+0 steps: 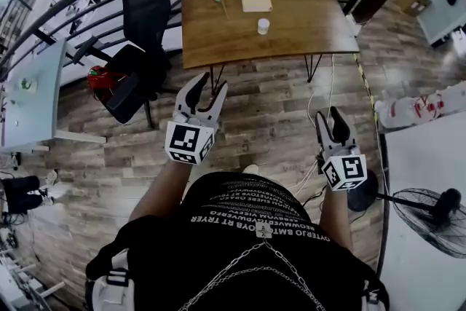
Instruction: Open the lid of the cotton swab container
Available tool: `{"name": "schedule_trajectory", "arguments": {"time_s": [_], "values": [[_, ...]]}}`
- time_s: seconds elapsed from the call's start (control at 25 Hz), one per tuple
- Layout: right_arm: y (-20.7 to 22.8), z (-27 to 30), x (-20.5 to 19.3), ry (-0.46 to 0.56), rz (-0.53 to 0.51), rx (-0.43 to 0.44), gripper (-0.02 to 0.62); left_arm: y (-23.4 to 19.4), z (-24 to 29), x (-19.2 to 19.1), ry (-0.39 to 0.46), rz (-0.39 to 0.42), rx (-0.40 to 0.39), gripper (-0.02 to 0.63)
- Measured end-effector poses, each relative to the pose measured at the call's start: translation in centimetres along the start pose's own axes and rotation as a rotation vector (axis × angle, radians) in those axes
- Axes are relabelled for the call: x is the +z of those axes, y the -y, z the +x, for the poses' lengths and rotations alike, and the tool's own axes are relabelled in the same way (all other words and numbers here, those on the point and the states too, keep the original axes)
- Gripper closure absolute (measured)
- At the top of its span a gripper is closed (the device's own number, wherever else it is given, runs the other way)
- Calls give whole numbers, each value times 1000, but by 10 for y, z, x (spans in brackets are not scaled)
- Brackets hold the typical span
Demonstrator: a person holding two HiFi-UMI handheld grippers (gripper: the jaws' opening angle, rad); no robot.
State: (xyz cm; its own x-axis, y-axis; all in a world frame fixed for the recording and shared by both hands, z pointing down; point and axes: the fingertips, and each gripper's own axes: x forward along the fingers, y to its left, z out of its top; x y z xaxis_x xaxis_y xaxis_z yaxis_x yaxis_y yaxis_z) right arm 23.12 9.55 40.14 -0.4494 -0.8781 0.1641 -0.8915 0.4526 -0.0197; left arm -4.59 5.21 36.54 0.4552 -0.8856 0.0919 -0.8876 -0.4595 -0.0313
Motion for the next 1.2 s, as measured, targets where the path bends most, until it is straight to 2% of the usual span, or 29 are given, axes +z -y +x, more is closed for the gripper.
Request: {"name": "schedule_trajectory", "arguments": {"time_s": [0.28, 0.44, 0.52, 0.84, 1.2], "values": [[16, 13, -12, -5, 33, 45, 437, 16, 0, 8, 4, 54, -6, 420], [12, 21, -16, 2, 93, 82, 437, 17, 0, 8, -3, 39, 5, 420], [14, 23, -16, 6, 107, 82, 437, 18, 4, 6, -16, 58, 0, 420], [38, 32, -10, 22, 90, 46, 437, 27, 37, -3, -26, 73, -33, 420], [40, 82, 1, 4, 59, 95, 437, 16, 77, -24, -56, 48, -45, 420]]}}
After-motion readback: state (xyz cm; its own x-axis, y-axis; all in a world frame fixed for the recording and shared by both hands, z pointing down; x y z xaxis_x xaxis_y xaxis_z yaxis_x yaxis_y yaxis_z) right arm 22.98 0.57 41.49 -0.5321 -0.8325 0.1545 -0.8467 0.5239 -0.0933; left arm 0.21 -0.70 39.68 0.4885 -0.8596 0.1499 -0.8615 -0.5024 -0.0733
